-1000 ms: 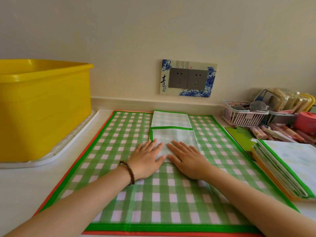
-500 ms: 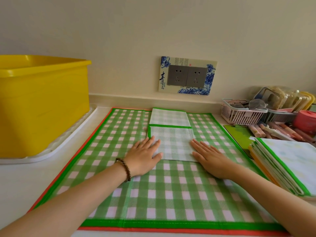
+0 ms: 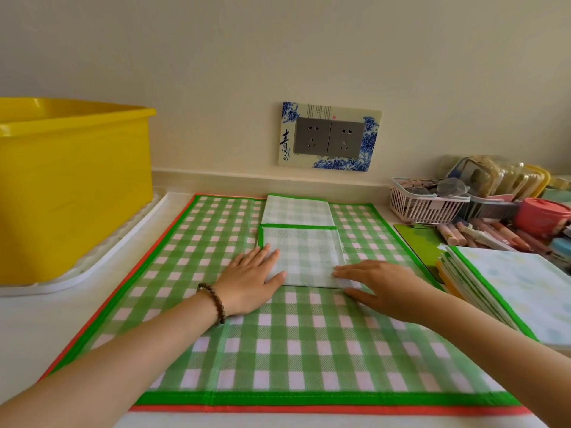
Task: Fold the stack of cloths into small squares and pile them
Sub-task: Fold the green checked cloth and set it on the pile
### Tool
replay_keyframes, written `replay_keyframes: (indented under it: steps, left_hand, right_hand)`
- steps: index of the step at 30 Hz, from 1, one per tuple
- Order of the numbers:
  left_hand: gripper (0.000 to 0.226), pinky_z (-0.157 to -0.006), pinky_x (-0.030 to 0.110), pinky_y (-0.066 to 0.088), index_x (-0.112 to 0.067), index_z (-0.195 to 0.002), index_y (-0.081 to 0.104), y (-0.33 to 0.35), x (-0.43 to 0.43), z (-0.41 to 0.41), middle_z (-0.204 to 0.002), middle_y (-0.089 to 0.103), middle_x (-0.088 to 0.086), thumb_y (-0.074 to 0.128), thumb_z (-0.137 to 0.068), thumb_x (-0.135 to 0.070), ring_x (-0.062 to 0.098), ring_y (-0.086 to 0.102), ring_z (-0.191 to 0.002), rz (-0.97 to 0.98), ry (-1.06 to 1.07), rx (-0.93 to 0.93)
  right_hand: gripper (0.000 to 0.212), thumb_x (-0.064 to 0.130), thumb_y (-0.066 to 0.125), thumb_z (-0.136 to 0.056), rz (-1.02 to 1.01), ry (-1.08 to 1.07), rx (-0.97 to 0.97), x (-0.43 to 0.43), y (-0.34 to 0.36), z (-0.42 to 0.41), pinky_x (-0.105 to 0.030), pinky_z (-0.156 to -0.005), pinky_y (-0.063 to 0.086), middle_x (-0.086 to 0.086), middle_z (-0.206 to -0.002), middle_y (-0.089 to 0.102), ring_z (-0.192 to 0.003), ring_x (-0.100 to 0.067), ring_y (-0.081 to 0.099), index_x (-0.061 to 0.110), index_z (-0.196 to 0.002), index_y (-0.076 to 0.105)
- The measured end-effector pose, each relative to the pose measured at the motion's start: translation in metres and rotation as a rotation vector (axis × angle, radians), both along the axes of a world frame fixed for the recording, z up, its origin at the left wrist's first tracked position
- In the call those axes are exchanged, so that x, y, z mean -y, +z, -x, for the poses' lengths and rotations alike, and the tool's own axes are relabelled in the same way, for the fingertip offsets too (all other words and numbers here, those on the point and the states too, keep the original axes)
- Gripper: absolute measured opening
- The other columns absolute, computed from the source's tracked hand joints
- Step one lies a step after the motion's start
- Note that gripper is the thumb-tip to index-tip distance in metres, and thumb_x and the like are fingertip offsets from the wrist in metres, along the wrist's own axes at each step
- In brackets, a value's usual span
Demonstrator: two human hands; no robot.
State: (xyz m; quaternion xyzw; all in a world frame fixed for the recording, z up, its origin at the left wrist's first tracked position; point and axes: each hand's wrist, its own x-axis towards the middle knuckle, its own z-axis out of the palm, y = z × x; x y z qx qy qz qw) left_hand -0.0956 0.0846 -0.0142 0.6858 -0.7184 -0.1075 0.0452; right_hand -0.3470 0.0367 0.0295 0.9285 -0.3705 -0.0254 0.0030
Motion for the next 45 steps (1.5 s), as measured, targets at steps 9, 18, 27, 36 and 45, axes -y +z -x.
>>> replay_keyframes:
  steps: [9, 18, 27, 36, 45]
  left_hand:
    - [0.086, -0.116, 0.033, -0.002, -0.029, -0.151, 0.009, 0.011, -0.007, -0.003, -0.158, -0.004, -0.008, 0.028, -0.081, -0.074, 0.009, -0.006, -0.145, 0.000, -0.022, -0.119]
    - [0.057, -0.116, 0.025, 0.008, -0.040, -0.144, 0.027, 0.022, -0.026, -0.015, -0.154, 0.019, -0.017, 0.052, -0.095, -0.028, 0.004, 0.010, -0.143, 0.050, -0.179, -0.244]
    - [0.101, -0.104, 0.012, -0.007, -0.043, -0.147, 0.004, 0.027, -0.042, -0.004, -0.157, 0.000, -0.015, 0.033, -0.079, 0.026, 0.004, -0.002, -0.144, 0.093, -0.294, 0.109]
    - [0.104, -0.106, 0.017, -0.013, -0.054, -0.138, -0.008, 0.035, -0.069, 0.004, -0.157, 0.001, -0.015, 0.035, -0.083, 0.022, 0.009, -0.008, -0.144, 0.070, -0.394, 0.237]
    - [0.063, -0.107, 0.012, 0.000, -0.037, -0.148, 0.012, 0.030, -0.068, -0.004, -0.156, 0.012, -0.015, 0.042, -0.097, -0.015, 0.002, 0.011, -0.141, 0.095, -0.362, 0.108]
  right_hand:
    - [0.038, 0.029, 0.047, -0.097, 0.013, -0.052, 0.127, 0.008, -0.002, -0.006, -0.022, -0.096, 0.042, 0.010, -0.131, 0.057, -0.114, -0.011, 0.057, 0.034, -0.134, 0.048]
    - [0.031, 0.026, 0.052, -0.093, -0.012, -0.006, 0.397, -0.016, -0.011, 0.032, -0.011, -0.087, 0.046, 0.020, -0.114, 0.062, -0.099, 0.000, 0.063, 0.041, -0.120, 0.055]
    - [0.032, 0.045, 0.051, -0.089, 0.061, 0.203, 0.558, -0.049, -0.024, 0.051, -0.010, -0.092, 0.045, 0.025, -0.114, 0.064, -0.105, 0.009, 0.058, 0.038, -0.119, 0.061]
    - [0.075, -0.003, 0.052, -0.083, -0.035, 0.143, 0.266, -0.032, -0.013, 0.025, -0.010, -0.110, 0.013, 0.029, -0.142, 0.024, -0.132, 0.011, 0.019, 0.049, -0.135, 0.033]
    - [0.049, 0.034, 0.046, -0.091, -0.088, 0.166, 0.249, -0.023, -0.021, 0.020, -0.027, -0.113, 0.028, 0.024, -0.146, 0.033, -0.134, 0.001, 0.034, 0.059, -0.130, 0.032]
